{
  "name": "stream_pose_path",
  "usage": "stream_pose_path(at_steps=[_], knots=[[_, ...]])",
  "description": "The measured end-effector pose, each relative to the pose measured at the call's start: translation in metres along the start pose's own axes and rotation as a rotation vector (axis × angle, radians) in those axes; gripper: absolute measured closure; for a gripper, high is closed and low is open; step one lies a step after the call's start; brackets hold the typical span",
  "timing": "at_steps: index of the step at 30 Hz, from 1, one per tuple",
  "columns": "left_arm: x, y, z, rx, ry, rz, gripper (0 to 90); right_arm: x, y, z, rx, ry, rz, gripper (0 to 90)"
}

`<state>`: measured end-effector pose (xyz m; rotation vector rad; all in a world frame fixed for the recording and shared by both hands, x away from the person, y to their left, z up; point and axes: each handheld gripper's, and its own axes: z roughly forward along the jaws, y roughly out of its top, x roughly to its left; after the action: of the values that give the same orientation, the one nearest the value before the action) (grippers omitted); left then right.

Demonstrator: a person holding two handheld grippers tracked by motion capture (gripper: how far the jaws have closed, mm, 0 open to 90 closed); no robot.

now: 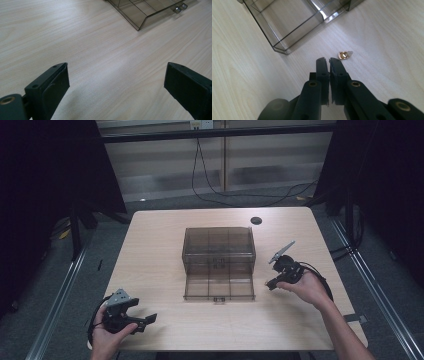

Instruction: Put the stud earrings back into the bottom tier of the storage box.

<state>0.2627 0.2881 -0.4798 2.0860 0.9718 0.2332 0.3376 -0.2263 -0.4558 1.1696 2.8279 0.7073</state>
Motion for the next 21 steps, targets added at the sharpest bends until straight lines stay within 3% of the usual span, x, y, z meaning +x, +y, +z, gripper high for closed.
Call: stream_pose_path(at_steps=[21], knots=[[0.001,0.0,0.001,0.003,0.004,0.008,6.0,0.021,0.024,-0.021,-0.057,0.041,-0.082,86.2]])
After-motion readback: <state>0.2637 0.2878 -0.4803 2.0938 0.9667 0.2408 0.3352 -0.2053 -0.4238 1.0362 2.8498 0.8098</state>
